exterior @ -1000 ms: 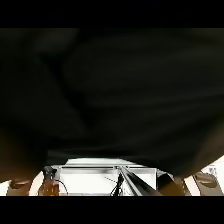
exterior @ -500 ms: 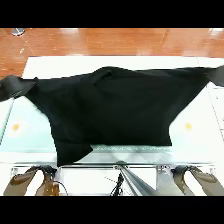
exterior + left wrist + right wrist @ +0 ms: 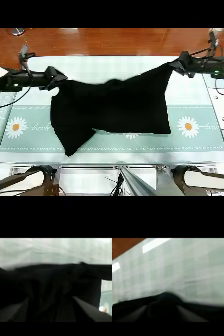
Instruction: Fold the shirts.
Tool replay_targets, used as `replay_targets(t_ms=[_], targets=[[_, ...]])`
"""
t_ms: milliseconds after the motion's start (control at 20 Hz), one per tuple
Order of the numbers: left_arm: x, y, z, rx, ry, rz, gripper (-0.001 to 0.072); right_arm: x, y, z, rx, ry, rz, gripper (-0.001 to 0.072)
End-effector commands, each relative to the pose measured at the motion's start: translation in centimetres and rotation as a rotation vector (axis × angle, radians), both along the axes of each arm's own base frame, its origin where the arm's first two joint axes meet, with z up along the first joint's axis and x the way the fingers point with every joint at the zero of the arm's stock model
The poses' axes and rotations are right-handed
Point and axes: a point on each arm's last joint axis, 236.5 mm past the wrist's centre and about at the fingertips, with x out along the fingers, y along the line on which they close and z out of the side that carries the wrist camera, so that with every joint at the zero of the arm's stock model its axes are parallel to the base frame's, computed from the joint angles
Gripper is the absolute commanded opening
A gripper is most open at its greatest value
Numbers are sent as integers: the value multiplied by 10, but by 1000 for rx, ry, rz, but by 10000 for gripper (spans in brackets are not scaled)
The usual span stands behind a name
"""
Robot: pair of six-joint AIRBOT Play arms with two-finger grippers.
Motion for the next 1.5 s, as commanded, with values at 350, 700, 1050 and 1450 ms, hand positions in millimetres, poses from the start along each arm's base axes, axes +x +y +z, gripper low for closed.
replay_targets(t_ms=[350,700,1050,1450], targets=[[-141,142,-78,111,529,103,705,-141,-121,-51,-126,345,119,623],[-184,125,-119,-195,485,311,704,-195,-84,-100,49,247,-285,622],[-171,88,-145,-183,449,250,701,-204,-31,-103,47,265,-98,622],[-158,72,-150,-178,432,216,30,-228,-65,-121,-40,369,-144,622]])
